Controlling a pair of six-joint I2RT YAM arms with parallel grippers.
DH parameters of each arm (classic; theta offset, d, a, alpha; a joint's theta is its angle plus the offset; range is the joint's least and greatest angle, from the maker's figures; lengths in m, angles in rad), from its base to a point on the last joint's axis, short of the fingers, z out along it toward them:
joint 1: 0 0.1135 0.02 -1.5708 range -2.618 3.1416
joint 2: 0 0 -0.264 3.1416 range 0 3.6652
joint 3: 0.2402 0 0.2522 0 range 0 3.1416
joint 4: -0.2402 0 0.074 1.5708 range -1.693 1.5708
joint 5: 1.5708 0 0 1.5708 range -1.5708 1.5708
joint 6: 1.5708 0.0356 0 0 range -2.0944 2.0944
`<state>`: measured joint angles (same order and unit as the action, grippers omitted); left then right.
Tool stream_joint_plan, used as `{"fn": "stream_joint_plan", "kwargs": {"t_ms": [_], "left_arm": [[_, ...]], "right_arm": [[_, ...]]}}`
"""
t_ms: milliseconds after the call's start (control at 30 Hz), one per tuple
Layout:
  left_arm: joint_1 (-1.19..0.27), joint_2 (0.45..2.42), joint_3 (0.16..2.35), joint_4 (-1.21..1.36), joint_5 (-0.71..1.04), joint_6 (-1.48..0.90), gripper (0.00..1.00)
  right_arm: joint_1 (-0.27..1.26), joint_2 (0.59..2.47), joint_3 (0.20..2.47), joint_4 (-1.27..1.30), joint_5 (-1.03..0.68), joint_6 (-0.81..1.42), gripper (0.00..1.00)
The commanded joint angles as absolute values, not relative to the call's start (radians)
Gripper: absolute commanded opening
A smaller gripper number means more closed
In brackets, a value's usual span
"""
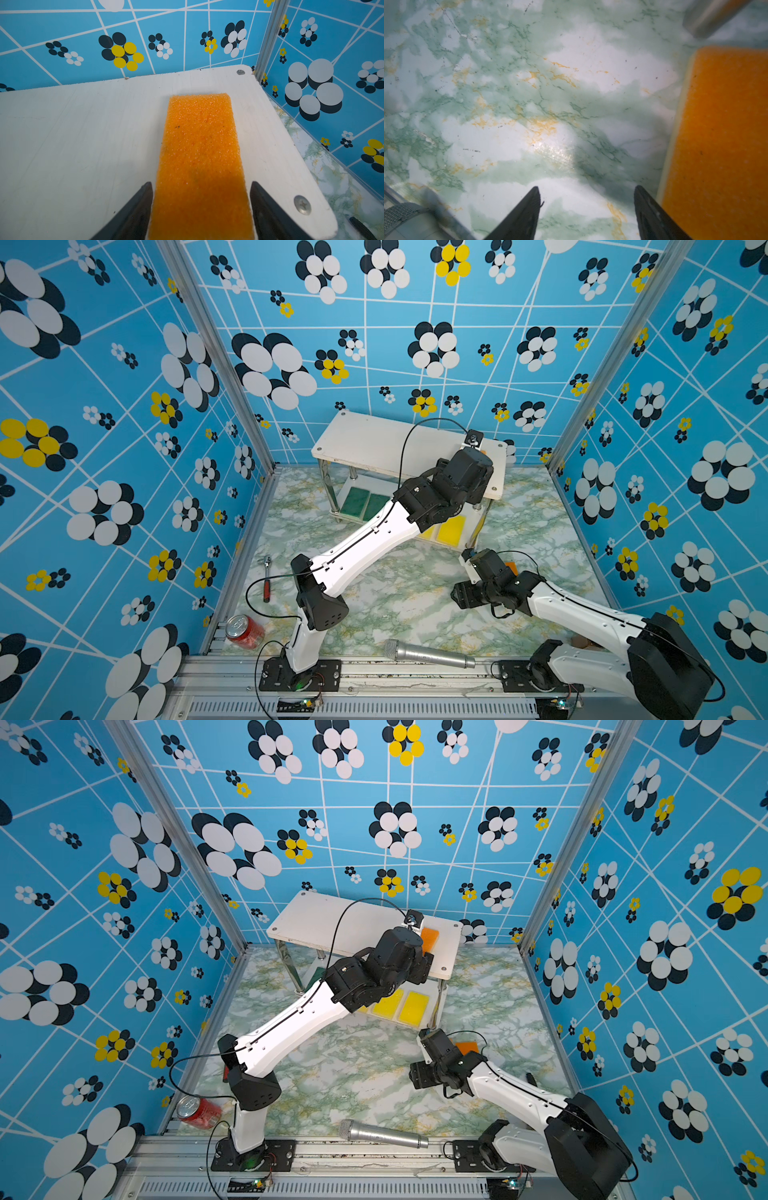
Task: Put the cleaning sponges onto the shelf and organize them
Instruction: 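Lower the orange sponge onto the shelf top with the left gripper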
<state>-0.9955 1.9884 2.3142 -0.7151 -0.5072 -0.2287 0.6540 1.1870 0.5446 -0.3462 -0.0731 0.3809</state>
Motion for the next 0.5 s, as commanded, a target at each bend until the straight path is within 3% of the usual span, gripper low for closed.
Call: {"fn": "stream_joint_plan", "kwargs": {"t_ms": [0, 233, 400, 467], "left_arm": [[-0.997, 1.996, 2.313, -0.721, -0.528, -0.241, 0.75], [-0.996, 2.0, 2.311, -0.722, -0.519, -0.243, 0.76], [-0.997, 1.99, 2.31, -0.712, -0.504, -0.235, 0.82], [-0.997, 1.982, 2.311, -0.703, -0.5, -0.225, 0.91]], "right_arm": [[0.664, 1.195, 0.533, -0.334, -0.063, 0.377, 0.73], [0.664, 1.197, 0.532, -0.333, -0.064, 0.377, 0.73], [0.664, 1.198, 0.537, -0.342, -0.066, 0.379, 0.73], [0.664, 1.193, 0.538, -0.344, -0.064, 0.38, 0.73]]}}
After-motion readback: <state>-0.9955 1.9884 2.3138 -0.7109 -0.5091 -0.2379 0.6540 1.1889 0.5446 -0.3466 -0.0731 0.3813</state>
